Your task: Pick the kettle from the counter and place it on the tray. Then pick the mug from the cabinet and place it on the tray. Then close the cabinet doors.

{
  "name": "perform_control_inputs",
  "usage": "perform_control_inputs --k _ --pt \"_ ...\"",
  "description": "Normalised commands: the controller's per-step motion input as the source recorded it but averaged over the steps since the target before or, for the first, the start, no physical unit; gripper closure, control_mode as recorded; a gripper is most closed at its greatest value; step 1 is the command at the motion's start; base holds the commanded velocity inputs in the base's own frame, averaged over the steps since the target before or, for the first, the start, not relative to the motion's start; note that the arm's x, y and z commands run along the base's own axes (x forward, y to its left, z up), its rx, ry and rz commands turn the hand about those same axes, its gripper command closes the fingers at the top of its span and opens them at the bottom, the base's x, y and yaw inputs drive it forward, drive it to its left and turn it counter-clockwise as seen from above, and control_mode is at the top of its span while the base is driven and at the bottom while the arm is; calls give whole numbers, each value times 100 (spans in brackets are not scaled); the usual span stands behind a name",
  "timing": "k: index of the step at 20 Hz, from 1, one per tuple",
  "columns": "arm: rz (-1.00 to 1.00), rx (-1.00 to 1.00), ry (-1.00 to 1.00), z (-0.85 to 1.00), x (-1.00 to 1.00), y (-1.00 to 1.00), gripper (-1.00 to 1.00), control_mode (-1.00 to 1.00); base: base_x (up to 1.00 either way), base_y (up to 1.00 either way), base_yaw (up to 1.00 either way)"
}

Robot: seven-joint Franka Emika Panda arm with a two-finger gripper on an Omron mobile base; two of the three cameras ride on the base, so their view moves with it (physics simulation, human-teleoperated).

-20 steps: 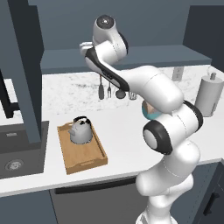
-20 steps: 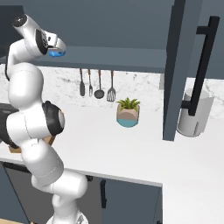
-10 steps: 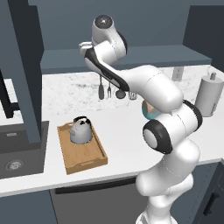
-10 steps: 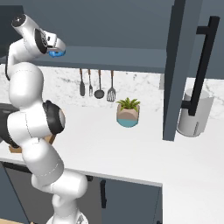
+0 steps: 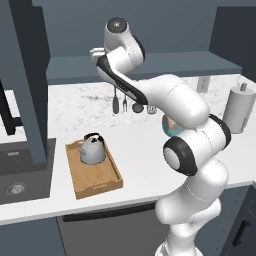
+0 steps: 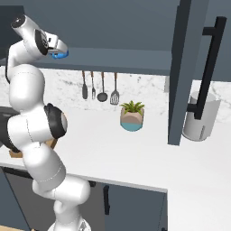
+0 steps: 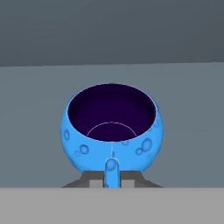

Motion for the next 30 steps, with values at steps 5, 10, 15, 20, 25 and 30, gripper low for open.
perform_control_inputs --k 5,10,15,20,25,30 --pt "0 0 0 0 -8 0 100 -100 0 0 0" --pt "1 0 -2 0 -87 -28 100 -100 0 0 0" --pt "13 6 -10 0 -100 -60 100 -100 0 0 0" --pt "44 9 -10 0 -100 -32 100 -100 0 0 0" --pt "67 2 0 0 -100 -4 100 -100 0 0 0" --pt "88 0 1 -11 -83 10 100 -100 0 0 0"
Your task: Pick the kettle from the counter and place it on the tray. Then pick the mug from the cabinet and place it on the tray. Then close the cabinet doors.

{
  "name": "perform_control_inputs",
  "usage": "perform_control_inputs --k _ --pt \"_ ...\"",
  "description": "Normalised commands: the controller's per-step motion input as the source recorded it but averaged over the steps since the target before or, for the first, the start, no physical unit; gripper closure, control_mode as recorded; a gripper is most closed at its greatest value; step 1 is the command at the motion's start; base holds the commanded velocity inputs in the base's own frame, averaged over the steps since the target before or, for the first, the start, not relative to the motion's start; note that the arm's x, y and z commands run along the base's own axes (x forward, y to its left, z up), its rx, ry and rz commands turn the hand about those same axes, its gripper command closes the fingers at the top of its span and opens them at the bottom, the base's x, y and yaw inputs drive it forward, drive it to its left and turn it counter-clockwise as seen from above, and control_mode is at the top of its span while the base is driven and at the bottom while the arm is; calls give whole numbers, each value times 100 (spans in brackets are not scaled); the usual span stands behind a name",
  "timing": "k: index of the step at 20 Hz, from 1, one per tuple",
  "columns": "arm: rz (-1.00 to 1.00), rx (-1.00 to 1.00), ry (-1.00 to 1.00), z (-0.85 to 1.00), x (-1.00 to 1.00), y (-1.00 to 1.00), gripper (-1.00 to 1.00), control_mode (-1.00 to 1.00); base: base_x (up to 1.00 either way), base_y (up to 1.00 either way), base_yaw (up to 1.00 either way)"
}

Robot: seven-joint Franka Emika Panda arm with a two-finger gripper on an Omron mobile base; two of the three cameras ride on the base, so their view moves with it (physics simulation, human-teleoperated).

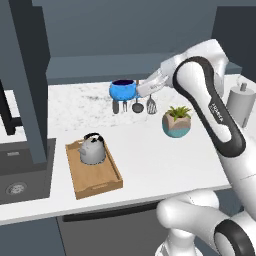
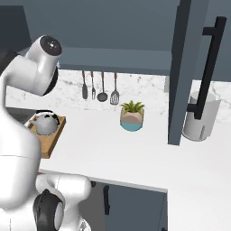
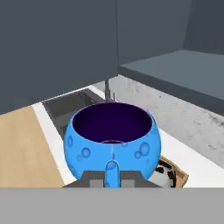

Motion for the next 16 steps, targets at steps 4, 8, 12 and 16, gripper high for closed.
perform_control_inputs --k 4,8,12,16 --pt "66 0 5 -75 -31 39 100 -100 0 0 0" --pt "32 0 0 -100 0 31 100 -100 0 0 0" --pt "28 0 0 -100 0 17 100 -100 0 0 0" --pt "29 -1 0 -100 0 5 100 -100 0 0 0"
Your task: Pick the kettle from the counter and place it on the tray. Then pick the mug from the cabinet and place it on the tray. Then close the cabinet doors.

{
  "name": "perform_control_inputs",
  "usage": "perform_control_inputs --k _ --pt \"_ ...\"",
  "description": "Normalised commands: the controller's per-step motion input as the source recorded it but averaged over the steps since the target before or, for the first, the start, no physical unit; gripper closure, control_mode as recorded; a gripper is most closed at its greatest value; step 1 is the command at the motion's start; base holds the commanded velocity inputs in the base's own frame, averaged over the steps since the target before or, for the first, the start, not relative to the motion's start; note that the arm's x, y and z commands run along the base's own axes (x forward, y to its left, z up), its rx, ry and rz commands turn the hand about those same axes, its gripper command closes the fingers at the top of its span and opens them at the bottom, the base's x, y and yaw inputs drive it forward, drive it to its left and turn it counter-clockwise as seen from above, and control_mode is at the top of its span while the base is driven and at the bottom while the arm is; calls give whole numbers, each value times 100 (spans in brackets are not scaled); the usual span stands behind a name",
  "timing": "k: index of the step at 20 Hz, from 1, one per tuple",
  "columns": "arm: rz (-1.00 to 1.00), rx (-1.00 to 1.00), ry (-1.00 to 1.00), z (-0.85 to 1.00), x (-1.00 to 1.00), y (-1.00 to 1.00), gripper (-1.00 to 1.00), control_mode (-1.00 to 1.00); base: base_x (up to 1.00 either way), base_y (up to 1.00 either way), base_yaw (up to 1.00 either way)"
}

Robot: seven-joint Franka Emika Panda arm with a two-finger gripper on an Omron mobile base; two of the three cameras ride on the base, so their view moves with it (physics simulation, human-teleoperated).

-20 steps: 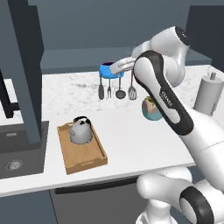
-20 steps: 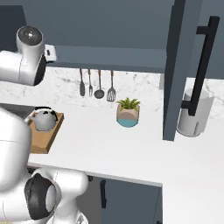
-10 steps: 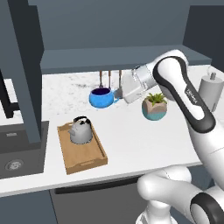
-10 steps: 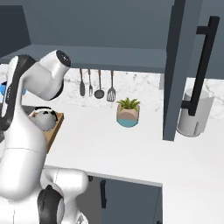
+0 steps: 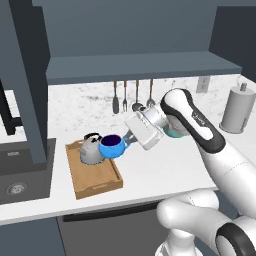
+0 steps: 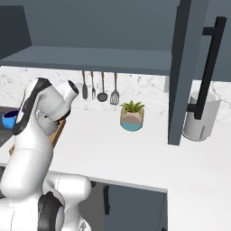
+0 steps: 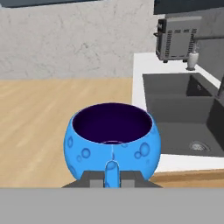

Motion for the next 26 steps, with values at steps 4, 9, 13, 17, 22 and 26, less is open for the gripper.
perform_control_inputs --k 4,9,13,17,22,26 --pt "24 0 0 -100 0 11 100 -100 0 0 0" --pt "11 0 0 -78 4 11 100 -100 0 0 0" --pt "0 0 0 -27 9 0 100 -100 0 0 0" --pt "-1 3 0 -4 2 1 100 -100 0 0 0" --pt "-7 2 0 -3 9 23 100 -100 0 0 0" --pt "-16 0 0 -12 25 27 100 -100 0 0 0"
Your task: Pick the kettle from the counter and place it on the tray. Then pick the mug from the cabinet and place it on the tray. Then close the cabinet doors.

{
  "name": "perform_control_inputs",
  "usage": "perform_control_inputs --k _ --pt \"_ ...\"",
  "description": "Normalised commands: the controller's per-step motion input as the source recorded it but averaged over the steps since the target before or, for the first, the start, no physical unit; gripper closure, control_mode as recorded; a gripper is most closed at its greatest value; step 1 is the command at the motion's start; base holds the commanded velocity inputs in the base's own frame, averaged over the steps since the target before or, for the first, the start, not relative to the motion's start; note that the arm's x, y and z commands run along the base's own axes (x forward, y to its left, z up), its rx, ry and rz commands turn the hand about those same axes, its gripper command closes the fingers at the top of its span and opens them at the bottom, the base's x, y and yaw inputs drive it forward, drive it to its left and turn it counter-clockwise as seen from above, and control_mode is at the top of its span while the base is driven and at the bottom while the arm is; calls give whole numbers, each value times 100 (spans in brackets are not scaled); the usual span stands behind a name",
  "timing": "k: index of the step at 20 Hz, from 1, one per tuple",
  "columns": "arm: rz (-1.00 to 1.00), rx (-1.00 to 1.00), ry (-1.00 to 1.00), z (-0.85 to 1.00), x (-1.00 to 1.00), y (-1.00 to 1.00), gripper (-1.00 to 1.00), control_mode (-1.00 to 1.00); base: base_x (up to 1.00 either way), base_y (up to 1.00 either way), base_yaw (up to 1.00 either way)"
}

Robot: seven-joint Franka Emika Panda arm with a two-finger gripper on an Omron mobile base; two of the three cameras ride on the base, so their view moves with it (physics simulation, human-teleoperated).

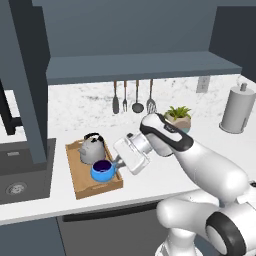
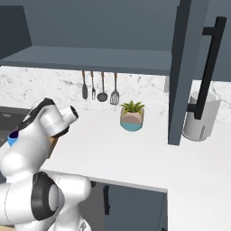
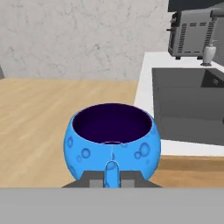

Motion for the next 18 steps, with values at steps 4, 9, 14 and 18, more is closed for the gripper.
perform_control_inputs --k 4,9,14,18 --pt "-19 0 0 -26 36 5 100 -100 0 0 0" --pt "-12 0 0 -41 34 0 100 -100 0 0 0" --pt "-3 0 0 -41 31 1 100 -100 0 0 0" --pt "0 0 0 -24 35 3 100 -100 0 0 0"
